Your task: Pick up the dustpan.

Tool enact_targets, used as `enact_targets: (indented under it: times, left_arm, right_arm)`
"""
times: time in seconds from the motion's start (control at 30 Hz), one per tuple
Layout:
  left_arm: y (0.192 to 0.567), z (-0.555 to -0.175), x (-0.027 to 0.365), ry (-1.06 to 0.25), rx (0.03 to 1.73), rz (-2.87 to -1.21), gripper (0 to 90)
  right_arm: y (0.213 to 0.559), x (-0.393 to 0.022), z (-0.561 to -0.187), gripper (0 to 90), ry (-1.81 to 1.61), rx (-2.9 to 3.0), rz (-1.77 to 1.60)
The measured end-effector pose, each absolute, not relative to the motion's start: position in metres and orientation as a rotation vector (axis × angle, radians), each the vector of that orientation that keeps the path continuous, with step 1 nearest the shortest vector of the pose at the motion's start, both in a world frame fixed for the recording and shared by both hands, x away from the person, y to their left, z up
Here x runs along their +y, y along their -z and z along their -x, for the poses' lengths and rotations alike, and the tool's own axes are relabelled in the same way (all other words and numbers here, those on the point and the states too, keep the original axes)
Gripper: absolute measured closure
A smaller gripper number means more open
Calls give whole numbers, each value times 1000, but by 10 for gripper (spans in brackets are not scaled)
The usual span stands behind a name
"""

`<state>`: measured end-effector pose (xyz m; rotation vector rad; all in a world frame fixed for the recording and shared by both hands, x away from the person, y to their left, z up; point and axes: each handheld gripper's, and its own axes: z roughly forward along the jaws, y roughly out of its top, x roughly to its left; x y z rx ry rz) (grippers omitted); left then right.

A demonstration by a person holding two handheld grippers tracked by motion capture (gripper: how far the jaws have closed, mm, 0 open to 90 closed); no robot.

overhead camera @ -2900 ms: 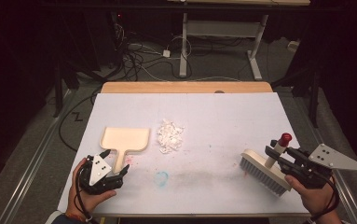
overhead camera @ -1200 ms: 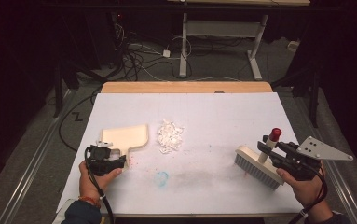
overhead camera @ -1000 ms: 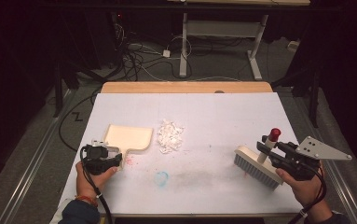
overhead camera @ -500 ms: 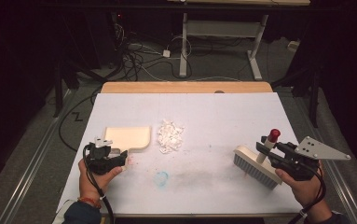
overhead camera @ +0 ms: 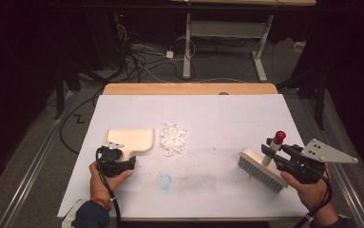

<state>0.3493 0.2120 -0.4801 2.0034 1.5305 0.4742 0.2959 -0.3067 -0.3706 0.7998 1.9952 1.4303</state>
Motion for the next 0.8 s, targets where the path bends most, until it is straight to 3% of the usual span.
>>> enact_targets:
  times: [0.2,0.23,0.27,0.3,0.8]
  left_arm:
    - [478,-352,214,-489,1513,-2038,492]
    - [478,-353,214,-491,1507,-2041,576]
    - [478,-354,215,-495,1506,-2042,576]
    - [478,-354,215,-496,1501,-2048,631]
    - [450,-347,235,-524,1441,-2146,637]
  right_arm:
    - [370,-307,-295,703,-1435,1990,-798]
    - [370,-307,-295,703,-1434,1990,-795]
    - [370,-307,-295,703,-1434,1990,-795]
    - [369,-307,-295,703,-1435,1991,-794]
    - [370,-310,-296,703,-1424,1993,-809]
